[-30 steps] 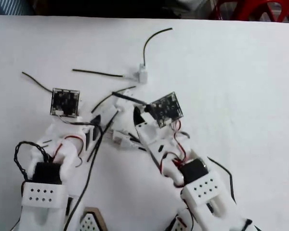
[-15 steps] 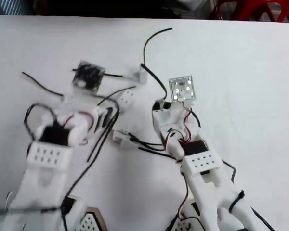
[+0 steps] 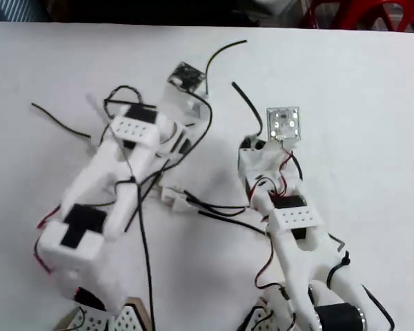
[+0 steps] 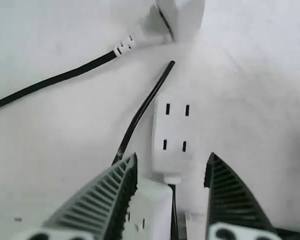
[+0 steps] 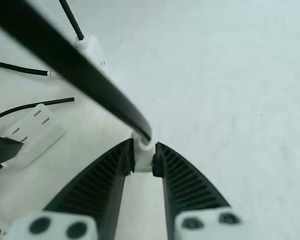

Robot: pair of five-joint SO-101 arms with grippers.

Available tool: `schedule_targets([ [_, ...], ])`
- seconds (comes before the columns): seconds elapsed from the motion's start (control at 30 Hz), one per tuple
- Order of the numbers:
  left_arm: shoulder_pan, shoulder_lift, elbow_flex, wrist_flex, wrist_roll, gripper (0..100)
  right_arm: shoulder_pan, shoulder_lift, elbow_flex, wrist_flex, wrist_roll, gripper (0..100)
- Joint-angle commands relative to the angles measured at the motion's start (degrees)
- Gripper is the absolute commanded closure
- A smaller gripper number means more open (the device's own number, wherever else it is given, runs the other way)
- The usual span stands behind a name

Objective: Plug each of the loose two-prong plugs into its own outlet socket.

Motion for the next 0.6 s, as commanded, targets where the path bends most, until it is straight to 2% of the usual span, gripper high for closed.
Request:
schedule_targets([
  [0.0,1.80,9.10,-10.29,0.53,-0.53,77,0.48,-0.22,-3.16,-1.27,-0.44,98.1],
  [0.17,1.45,16.31,-17.32,1.32,-0.53,77,0.40,-0.22,-3.16,-1.27,-0.44,98.1],
  [0.33,1.80,20.79,-24.09,9.76,-0.53,78,0.40,-0.22,-3.16,-1.27,-0.44,98.1],
  [0.43,1.89,22.73,-28.13,15.38,-1.23,85,0.48,-0.22,-3.16,-1.27,-0.44,98.1],
  [0.57,2.68,23.34,-31.91,20.75,-10.37,97,0.48,-0.22,-3.16,-1.27,-0.44,98.1],
])
